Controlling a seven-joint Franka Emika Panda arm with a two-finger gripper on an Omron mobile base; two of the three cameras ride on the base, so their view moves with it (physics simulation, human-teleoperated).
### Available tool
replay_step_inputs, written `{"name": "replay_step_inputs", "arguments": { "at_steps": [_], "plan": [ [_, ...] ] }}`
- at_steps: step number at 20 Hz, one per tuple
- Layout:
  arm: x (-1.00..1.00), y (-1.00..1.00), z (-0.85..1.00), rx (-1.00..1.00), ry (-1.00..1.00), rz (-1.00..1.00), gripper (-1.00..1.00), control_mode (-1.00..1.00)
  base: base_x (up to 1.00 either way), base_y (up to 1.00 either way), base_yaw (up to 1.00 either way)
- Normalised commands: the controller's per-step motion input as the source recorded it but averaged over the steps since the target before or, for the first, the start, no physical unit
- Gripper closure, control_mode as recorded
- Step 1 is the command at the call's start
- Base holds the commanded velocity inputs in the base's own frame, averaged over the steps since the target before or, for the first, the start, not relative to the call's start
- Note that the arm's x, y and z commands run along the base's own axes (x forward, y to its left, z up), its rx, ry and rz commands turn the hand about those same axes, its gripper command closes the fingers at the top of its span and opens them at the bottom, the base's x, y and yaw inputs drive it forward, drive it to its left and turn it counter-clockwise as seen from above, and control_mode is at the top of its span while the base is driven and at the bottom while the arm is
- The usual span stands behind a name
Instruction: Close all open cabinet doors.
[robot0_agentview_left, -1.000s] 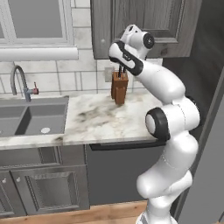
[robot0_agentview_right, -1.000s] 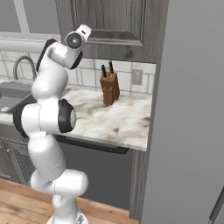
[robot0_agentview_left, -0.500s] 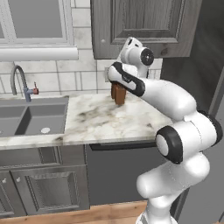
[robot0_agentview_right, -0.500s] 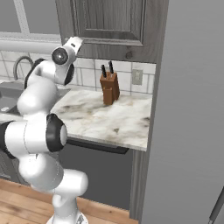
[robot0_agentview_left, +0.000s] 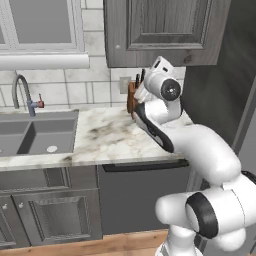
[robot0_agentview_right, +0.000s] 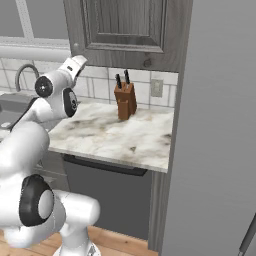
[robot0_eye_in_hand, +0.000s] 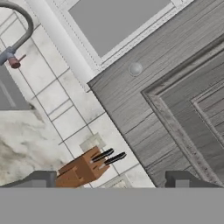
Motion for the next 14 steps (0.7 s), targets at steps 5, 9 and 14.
{"name": "replay_step_inputs", "arguments": {
  "at_steps": [5,9,14],
  "plan": [
    [-1.0,0.0,0.0,0.0,0.02,-0.2,-1.0,-1.0,0.0,0.0,0.0],
    [-1.0,-0.07,0.0,0.01,0.01,-0.14,-1.0,-1.0,0.0,0.0,0.0],
    [-1.0,-0.21,0.0,0.05,0.0,-0.12,-1.0,-1.0,0.0,0.0,0.0]
  ]
}}
